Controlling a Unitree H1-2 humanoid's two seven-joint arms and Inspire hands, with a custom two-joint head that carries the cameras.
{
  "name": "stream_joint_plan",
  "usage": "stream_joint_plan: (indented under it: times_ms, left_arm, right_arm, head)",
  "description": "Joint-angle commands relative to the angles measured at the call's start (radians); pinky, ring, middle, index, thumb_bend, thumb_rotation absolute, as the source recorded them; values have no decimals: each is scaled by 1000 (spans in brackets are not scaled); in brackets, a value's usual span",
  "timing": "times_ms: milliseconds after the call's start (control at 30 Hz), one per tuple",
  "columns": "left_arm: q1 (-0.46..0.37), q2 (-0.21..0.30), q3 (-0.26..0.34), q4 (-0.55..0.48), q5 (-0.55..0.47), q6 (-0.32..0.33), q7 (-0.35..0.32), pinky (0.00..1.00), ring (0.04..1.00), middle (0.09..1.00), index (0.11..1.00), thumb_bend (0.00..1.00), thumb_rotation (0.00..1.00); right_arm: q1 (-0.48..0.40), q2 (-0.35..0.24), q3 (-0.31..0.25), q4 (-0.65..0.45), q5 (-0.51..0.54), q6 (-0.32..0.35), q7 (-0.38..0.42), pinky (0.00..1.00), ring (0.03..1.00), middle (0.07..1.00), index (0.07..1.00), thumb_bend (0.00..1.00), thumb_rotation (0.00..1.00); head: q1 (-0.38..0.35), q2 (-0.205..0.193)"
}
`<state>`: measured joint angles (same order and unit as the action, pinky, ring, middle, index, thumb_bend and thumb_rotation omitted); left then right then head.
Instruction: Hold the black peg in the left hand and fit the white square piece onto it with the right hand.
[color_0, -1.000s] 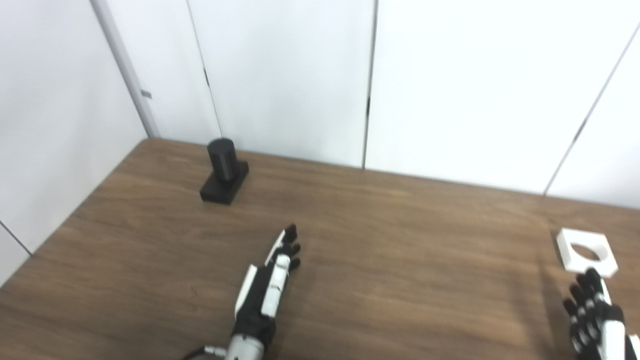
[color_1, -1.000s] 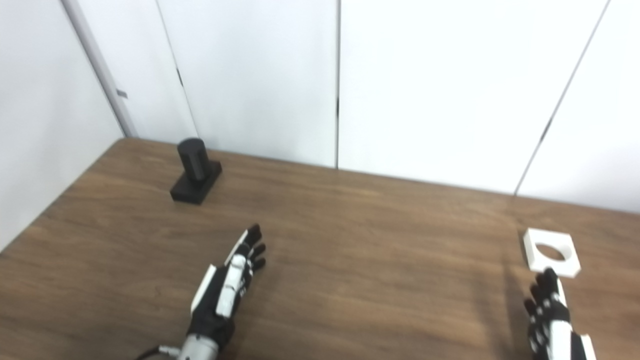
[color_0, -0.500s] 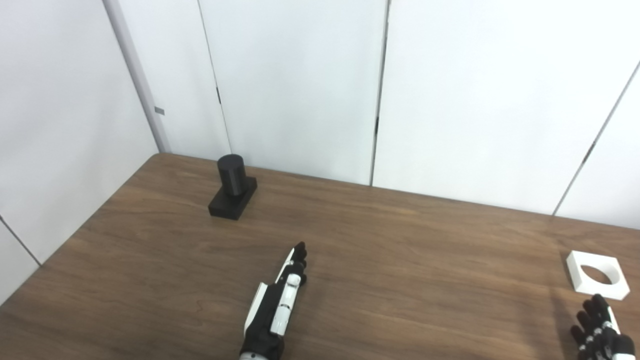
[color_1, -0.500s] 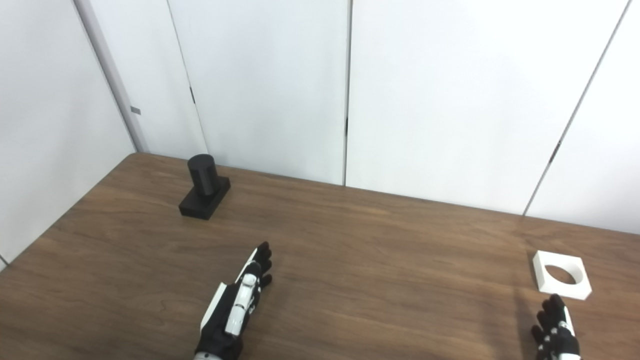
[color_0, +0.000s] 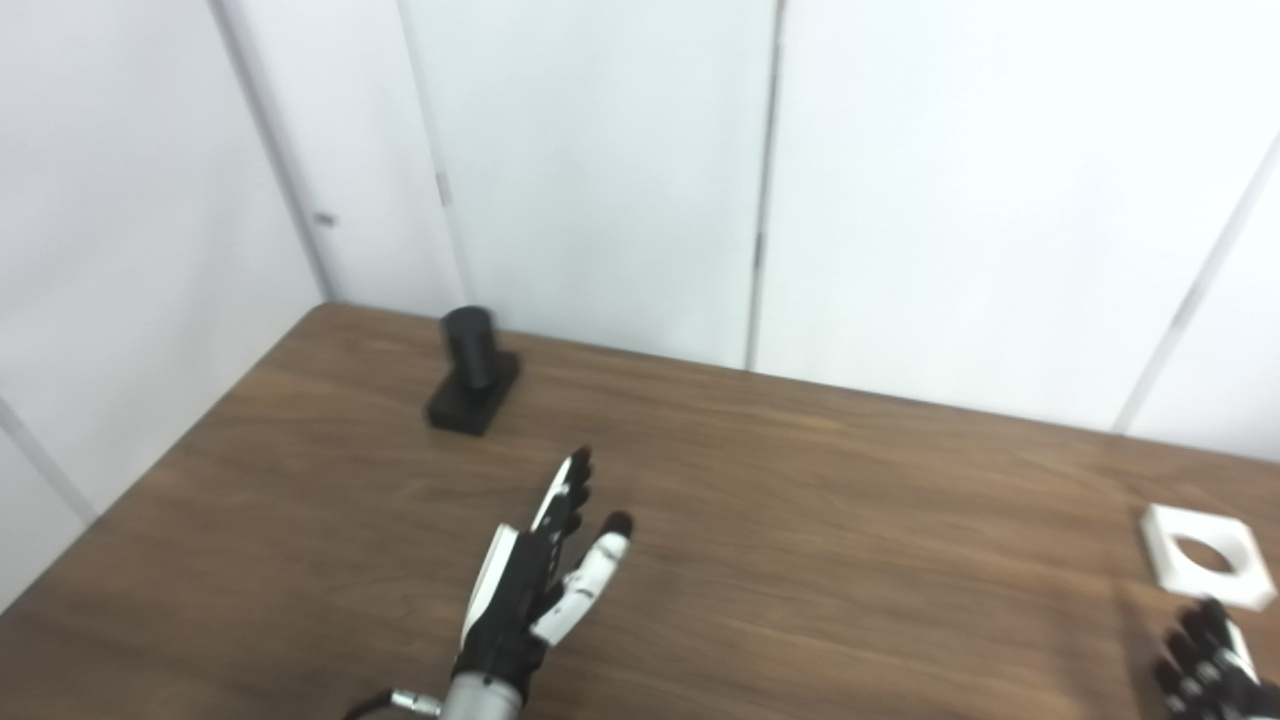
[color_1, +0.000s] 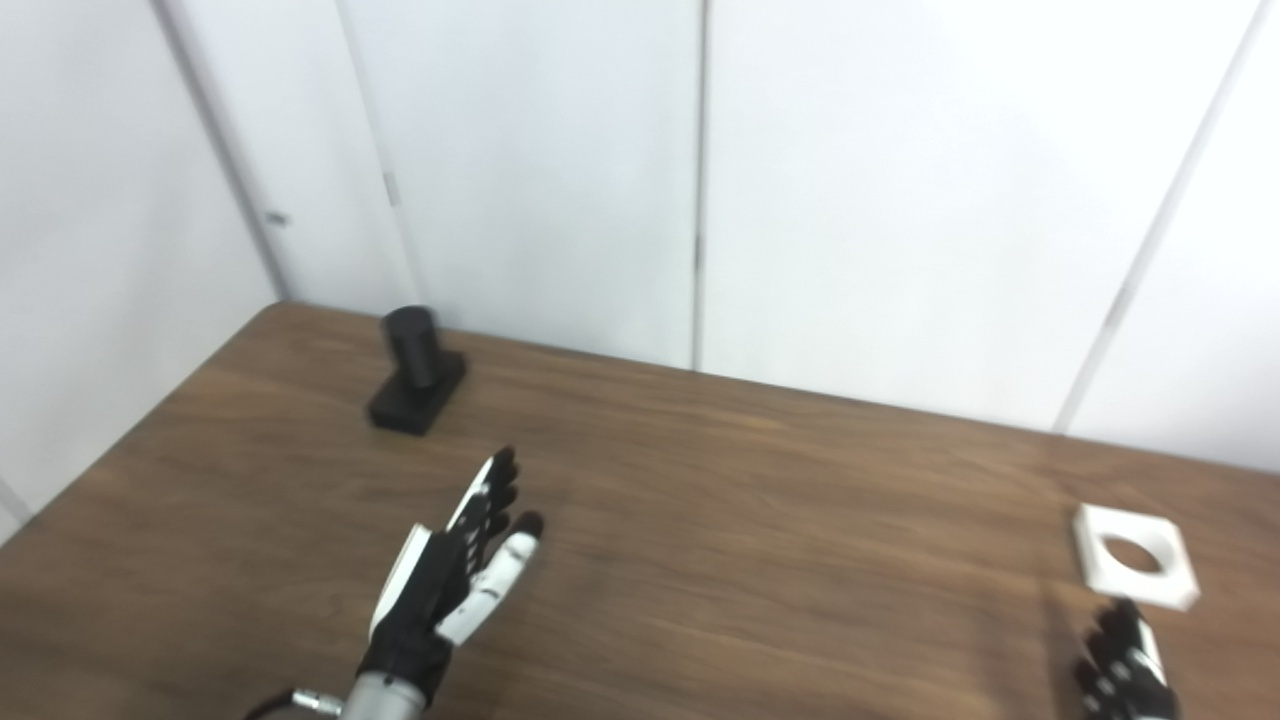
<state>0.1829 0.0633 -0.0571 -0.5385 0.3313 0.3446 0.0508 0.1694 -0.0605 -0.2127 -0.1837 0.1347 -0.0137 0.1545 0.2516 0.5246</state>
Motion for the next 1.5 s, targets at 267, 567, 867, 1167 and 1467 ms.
stream_joint_plan:
  times_ms: [267, 567, 867, 1167, 1467]
  left_arm:
    - [-99, 134, 127, -21, 133, 124, -89, 941, 976, 989, 967, 838, 565]
    - [-201, 183, 213, 103, 257, 125, -117, 900, 974, 989, 950, 905, 576]
    - [-328, 225, 233, 303, 364, 124, -96, 806, 949, 970, 920, 950, 582]
    - [-467, 266, 205, 540, 343, 114, -12, 794, 919, 933, 878, 963, 562]
    - [-557, 285, 160, 696, 342, 120, 45, 810, 921, 932, 881, 955, 575]
  right_arm:
    - [101, -12, 13, -41, 23, 4, 4, 1000, 1000, 1000, 1000, 692, 1000]
    - [101, -7, 25, -48, 10, -2, -7, 1000, 1000, 1000, 1000, 692, 1000]
    - [102, 6, 25, -47, 33, 4, -8, 1000, 1000, 1000, 1000, 713, 1000]
    - [108, 6, 34, -58, 28, 2, -19, 1000, 1000, 1000, 1000, 695, 1000]
    - [113, 8, 35, -62, 35, 11, -26, 1000, 1000, 1000, 1000, 690, 1000]
  head:
    - [-4, 5]
    - [-14, 5]
    - [-22, 8]
    - [-26, 13]
    - [-28, 16]
